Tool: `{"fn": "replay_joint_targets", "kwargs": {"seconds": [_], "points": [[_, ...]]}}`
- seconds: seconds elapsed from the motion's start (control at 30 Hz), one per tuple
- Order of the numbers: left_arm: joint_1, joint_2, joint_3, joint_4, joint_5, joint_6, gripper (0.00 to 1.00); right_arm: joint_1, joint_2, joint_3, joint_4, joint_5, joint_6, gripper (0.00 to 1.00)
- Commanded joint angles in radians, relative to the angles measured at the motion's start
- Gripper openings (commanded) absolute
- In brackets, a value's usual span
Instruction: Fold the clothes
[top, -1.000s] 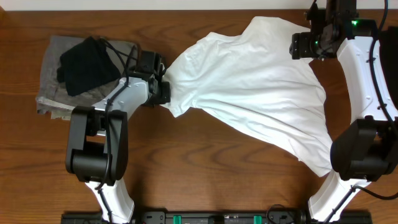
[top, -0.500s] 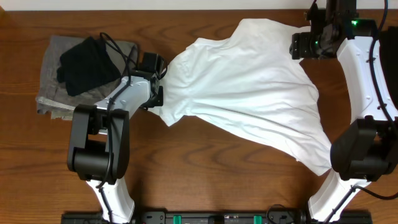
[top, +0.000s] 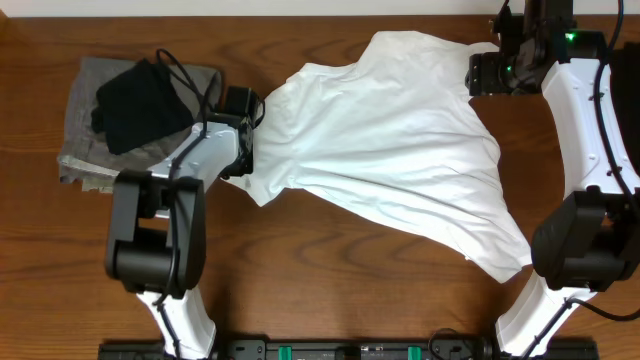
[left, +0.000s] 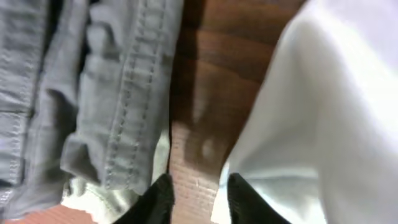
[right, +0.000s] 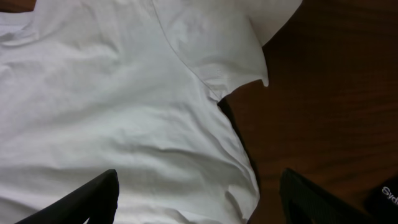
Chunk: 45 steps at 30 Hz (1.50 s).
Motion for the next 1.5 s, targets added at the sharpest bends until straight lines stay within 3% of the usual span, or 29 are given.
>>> {"fn": "replay_joint_targets", "kwargs": {"seconds": [0.0,0.2,0.57,0.83,1.13,1.47], "points": [[0.004,-0.105,0.006,-0.017,0.097,-0.042,0.36,-0.009,0.007,0.002,-0.001,0.006,-0.012,0.8],[0.003,-0.138,0.002,-0.022,0.322,-0.135,0.36,-0.009,0.007,0.002,-0.002,0.006,-0.012,0.8],[0.003,-0.113,-0.034,-0.044,0.326,-0.189,0.36,-0.009,0.007,0.002,-0.024,0.007,-0.013,0.81],[0.002,-0.113,-0.034,-0.159,0.435,-0.2,0.35,-0.009,0.007,0.002,-0.063,0.057,-0.03,0.82],[0.002,-0.114,-0.033,-0.121,0.444,-0.2,0.36,-0.009,0.007,-0.016,-0.159,0.051,-0.06,0.75],[0.002,-0.114,-0.033,-0.086,0.473,-0.177,0.36,-0.059,0.007,-0.166,0.014,0.05,-0.048,0.74]]}}
